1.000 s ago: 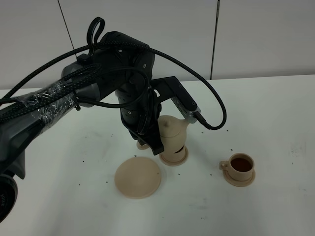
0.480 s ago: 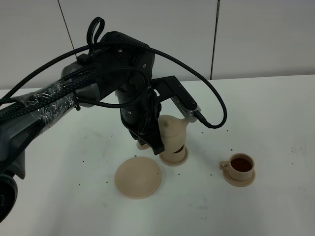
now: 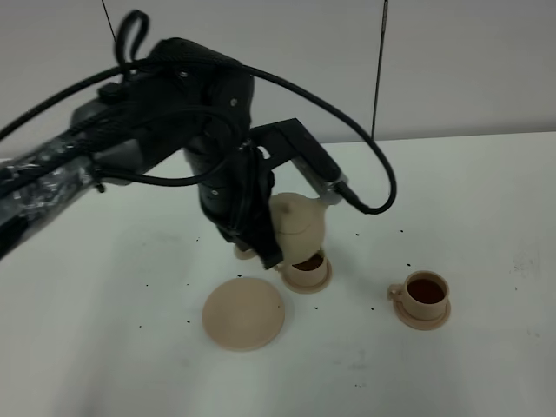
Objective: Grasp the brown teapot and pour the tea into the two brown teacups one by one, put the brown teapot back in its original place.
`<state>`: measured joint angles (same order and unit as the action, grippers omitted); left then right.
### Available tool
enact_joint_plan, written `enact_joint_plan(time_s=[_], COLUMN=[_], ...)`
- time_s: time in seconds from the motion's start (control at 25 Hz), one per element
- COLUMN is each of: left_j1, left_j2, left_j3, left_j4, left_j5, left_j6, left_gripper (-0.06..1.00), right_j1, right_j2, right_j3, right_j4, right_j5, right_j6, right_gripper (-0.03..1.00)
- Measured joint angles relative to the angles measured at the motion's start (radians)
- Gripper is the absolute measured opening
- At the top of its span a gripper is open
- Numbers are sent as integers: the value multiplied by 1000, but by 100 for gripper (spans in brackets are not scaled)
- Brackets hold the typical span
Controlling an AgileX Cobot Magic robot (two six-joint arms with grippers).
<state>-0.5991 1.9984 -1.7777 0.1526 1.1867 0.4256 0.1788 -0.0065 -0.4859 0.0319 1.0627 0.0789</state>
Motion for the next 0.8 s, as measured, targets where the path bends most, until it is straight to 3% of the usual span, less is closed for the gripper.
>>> enact_joint_plan(time_s=[0.28, 0.44, 0.56, 0.8], left_j1=[48, 59, 60, 66], left_j2=[-119, -138, -138, -138], left_j3=[261, 399, 466, 497], left_j4=[29, 14, 10, 9], left_j5=[-13, -149, -236, -292], left_j6=[-30, -33, -35, -45], left_gripper=[17, 17, 17, 17], right_j1=[0, 0, 0, 0], right_j2=[0, 0, 0, 0], right_j3=[0, 0, 0, 0], right_j4=[0, 0, 0, 0], right_j5=[0, 0, 0, 0], right_j6=[0, 0, 0, 0], right_gripper=[24, 24, 24, 24])
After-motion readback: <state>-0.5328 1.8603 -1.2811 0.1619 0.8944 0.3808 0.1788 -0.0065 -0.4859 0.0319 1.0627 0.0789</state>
